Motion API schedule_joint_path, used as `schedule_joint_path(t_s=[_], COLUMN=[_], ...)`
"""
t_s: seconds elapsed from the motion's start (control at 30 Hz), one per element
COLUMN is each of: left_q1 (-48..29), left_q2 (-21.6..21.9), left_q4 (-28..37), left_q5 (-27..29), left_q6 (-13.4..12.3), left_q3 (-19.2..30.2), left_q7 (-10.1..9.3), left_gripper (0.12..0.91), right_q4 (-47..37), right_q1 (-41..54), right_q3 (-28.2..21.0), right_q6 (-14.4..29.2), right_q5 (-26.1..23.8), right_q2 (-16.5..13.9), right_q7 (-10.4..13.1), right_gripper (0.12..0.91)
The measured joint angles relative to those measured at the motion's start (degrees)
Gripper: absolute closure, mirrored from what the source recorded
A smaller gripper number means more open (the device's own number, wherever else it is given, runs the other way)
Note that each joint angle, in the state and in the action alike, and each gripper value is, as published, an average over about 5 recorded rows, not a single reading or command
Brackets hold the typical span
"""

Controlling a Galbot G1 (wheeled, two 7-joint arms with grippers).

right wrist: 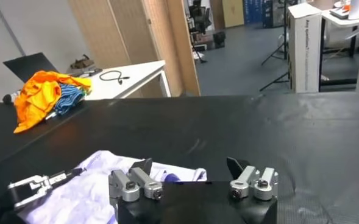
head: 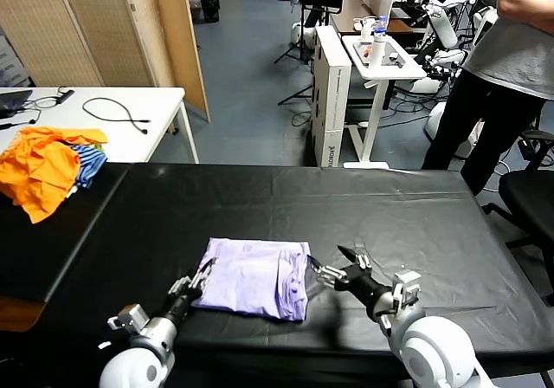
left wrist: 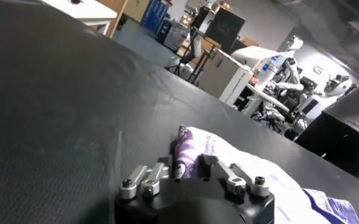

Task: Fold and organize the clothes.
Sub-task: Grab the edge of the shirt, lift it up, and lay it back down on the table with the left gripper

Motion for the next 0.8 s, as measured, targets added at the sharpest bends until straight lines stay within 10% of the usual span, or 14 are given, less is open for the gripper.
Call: schedule_joint_path(t_s=[0.43,0.8], left_q1=[2.05,6.20], left_q2=[4.15,21.02], left_q4=[-5.61,-10.89], left_q5=[9.71,10.78], left_q6=[1.54,0.56], left_q3=[-1.43,-14.36], left_q7=[-2.94,-3.50], left_gripper=[0.854,0.854], right_q4=[-0.04,-1.21], right_q1=[-0.37,-1.39], right_q3=[0.82,-0.49], right_q6=[-1.18,-1.09], right_q5=[-2.58,-3.63], right_q2=[0.47,1.70], right_q7=[2.12,2.00], right_gripper=[0.118,0.118])
